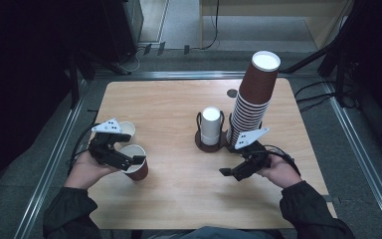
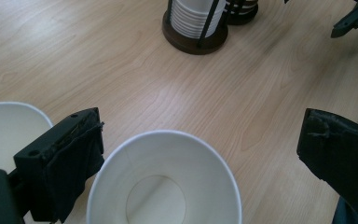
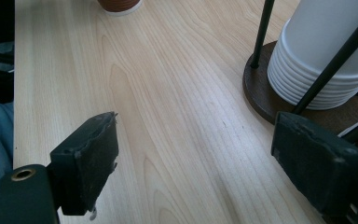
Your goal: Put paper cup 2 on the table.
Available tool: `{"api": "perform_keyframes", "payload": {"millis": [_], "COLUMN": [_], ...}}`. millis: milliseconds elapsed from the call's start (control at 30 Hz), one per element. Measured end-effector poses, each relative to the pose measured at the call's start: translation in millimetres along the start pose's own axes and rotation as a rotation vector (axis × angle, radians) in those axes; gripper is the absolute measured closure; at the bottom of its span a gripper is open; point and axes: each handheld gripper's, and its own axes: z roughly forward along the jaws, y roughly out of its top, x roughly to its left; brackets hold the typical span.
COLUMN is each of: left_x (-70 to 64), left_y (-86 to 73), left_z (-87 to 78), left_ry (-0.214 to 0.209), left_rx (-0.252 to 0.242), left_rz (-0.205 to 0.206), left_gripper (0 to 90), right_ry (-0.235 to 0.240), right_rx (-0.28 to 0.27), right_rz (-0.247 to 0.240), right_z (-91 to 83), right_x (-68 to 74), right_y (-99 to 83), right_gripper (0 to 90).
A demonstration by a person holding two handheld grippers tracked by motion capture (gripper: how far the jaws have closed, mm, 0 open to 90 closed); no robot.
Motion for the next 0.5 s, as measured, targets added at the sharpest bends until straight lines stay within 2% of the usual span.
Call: {"api": "perform_keyframes", "payload": {"millis": [300,400,500], "left_x": [-9.9,-11.8,-14.8], "left_y": [15.4,19.8,24.2], "left_z": [16.2,22.5,28.1], "left_ry": [-0.024,-0.029,-0.057], "left_rx": [0.005,-0.002,-0.023], "left_rz": [-0.006,-0.004,0.002], "left_gripper": [0.4,0.4,0.4], "right_ry": [-0.01,-0.012,-0.004], "right_rx": [-0.001,0.001,-0.003], "right_rz": [-0.017,-0.023,-0.025], "right_z": [0.5,1.6,1.8], "right_x": [3.8,5.2,6.3], "right_y": [-1.8,-2.9,-4.2], "right_gripper": [15.2,15.2,16.4]}}
